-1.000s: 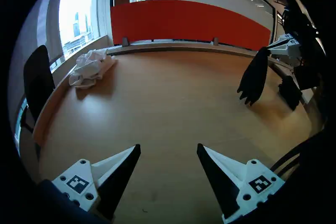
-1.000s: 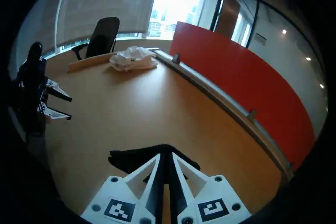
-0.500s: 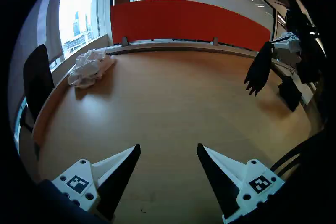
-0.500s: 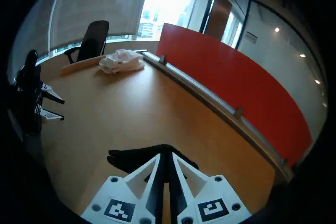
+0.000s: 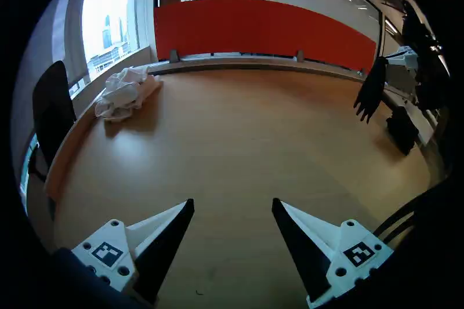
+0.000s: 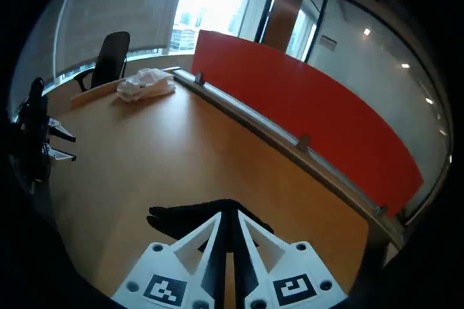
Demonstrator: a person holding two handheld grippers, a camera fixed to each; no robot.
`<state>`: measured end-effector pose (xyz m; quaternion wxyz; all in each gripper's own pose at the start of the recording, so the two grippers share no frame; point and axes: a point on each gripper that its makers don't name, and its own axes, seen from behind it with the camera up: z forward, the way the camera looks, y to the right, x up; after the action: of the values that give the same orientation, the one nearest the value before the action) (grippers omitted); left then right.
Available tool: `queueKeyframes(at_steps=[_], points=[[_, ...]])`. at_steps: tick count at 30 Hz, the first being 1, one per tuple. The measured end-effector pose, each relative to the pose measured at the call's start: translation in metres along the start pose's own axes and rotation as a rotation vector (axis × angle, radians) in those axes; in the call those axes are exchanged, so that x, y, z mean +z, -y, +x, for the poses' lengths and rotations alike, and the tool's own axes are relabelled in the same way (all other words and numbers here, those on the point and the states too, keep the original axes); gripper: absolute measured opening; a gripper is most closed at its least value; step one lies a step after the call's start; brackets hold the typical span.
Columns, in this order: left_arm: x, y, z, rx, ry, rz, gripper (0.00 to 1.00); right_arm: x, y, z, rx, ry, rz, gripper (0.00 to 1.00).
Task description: Fold towel
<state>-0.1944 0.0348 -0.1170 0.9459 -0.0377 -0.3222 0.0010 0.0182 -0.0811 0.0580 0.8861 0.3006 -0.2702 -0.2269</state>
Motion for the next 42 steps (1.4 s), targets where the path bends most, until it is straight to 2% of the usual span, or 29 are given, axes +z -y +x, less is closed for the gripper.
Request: queueKeyframes(at_steps=[17,28,35,42], points=[[0.002,0.005,0.007,0.004,0.011,0.021,1.0,-0.024,-0.09,-0.042,0.027,0.079,-0.09,0.05],[0.002,0.001,0.01,0.012,0.015,0.023,1.0,-0.045,-0.141,-0.065,0.062,0.108,-0.159,0.05],[0.001,-0.001,0.012,0.018,0.016,0.023,1.0,-0.059,-0.166,-0.078,0.074,0.133,-0.196,0.05],[0.0,-0.002,0.013,0.019,0.015,0.023,1.0,-0.07,-0.181,-0.085,0.083,0.145,-0.222,0.05]])
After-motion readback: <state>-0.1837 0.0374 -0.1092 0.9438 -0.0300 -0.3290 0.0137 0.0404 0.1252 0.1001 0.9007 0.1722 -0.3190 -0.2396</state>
